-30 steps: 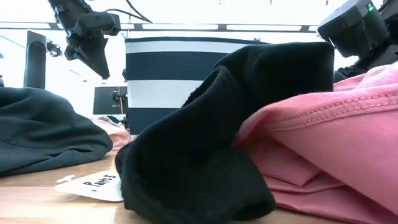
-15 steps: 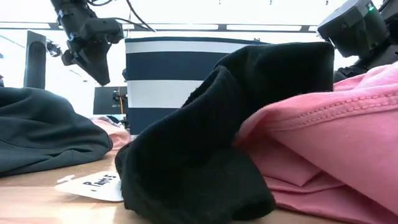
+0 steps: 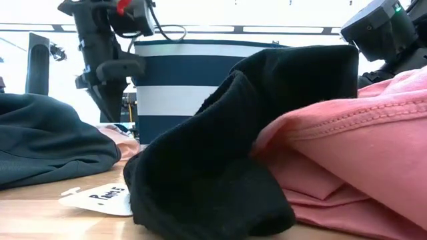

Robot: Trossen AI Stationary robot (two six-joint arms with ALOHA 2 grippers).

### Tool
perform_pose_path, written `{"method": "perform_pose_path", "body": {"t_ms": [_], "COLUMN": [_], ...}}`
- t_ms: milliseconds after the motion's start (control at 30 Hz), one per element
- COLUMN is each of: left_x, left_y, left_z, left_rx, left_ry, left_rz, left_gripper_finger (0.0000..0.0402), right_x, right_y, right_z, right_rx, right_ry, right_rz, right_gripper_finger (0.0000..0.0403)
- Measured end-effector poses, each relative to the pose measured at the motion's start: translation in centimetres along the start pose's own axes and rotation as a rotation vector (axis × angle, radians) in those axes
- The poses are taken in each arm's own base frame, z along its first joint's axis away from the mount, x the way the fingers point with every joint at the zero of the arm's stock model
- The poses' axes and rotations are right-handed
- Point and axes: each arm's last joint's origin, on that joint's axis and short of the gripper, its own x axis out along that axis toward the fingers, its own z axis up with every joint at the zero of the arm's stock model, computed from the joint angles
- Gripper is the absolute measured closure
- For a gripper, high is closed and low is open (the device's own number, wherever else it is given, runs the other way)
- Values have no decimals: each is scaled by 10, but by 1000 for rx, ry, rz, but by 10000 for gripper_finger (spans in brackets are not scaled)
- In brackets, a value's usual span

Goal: Sort clothes
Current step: Put the white stripe sock into the blue laundry organizer

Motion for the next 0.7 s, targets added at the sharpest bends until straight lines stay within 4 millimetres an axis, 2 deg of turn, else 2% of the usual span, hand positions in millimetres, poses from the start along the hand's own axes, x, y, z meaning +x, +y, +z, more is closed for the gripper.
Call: {"method": "perform_pose_path", "body": {"t_ms": [100,233,300,367,433,567,700], "left_x": [8,21,23,22,19,6,-17], "left_y": [-2,4,8,9,10,15,24], "left_z": [-1,-13,-18,-20,-21,-21,-22], "left_rx": [9,-32,-51,-49,-46,-52,-87], "left_ry": [20,63,80,84,80,41,6], "left_rz": [19,65,84,86,84,108,108], "left_gripper_finger": [279,288,312,353,387,398,399], "right_x": [0,0,0,0,0,0,0], "right_y": [0,0,0,0,0,0,0], "right_z": [0,0,0,0,0,0,0], "right_rx": [0,0,0,0,0,-1,-1], "right_ry": [1,2,3,2,3,2,2], "right_rz": [2,4,4,4,4,4,4], "right_gripper_finger": [258,259,259,260,262,266,266]}}
